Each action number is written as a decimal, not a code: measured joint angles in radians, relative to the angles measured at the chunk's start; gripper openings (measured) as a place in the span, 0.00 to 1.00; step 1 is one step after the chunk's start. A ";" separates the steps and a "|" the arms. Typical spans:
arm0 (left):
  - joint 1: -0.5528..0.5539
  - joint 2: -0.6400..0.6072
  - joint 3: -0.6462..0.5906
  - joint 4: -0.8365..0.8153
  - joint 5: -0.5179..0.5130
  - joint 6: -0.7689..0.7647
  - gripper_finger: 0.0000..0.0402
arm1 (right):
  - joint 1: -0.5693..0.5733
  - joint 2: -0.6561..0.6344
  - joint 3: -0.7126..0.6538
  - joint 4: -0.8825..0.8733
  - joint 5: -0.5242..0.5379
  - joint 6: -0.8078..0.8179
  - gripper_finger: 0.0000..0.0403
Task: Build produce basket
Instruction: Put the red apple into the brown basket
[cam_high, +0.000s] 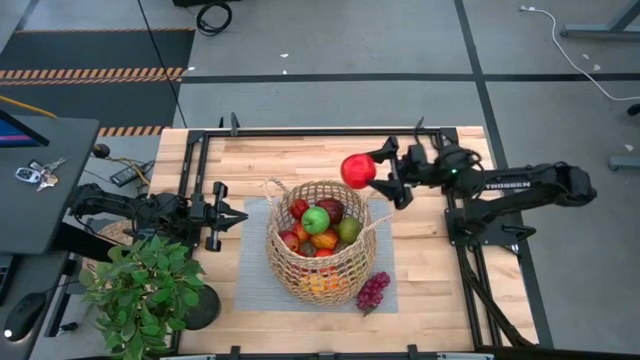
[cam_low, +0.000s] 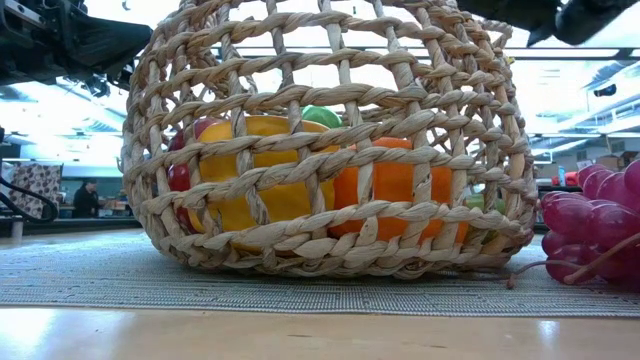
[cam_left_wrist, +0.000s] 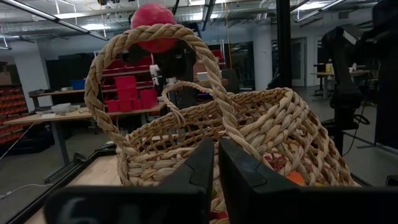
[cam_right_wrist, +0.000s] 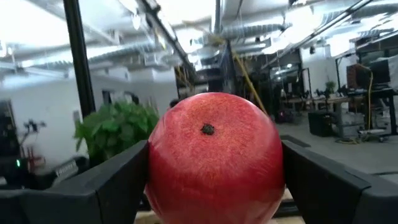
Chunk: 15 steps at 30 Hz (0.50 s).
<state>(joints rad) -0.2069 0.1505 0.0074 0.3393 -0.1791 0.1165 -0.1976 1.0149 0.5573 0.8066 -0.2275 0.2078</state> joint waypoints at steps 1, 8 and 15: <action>0.000 0.000 0.000 0.000 0.000 0.000 0.08 | 0.016 0.017 0.019 -0.018 0.006 -0.020 0.86; 0.000 0.000 0.000 0.000 0.000 0.000 0.09 | 0.096 0.110 0.159 -0.209 0.052 -0.126 0.86; 0.000 0.000 0.000 0.000 0.000 0.000 0.07 | 0.185 0.201 0.270 -0.377 0.223 -0.302 0.86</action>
<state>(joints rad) -0.2067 0.1505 0.0071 0.3393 -0.1791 0.1162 -0.0127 1.2161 0.8276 0.4291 -0.0041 -0.0944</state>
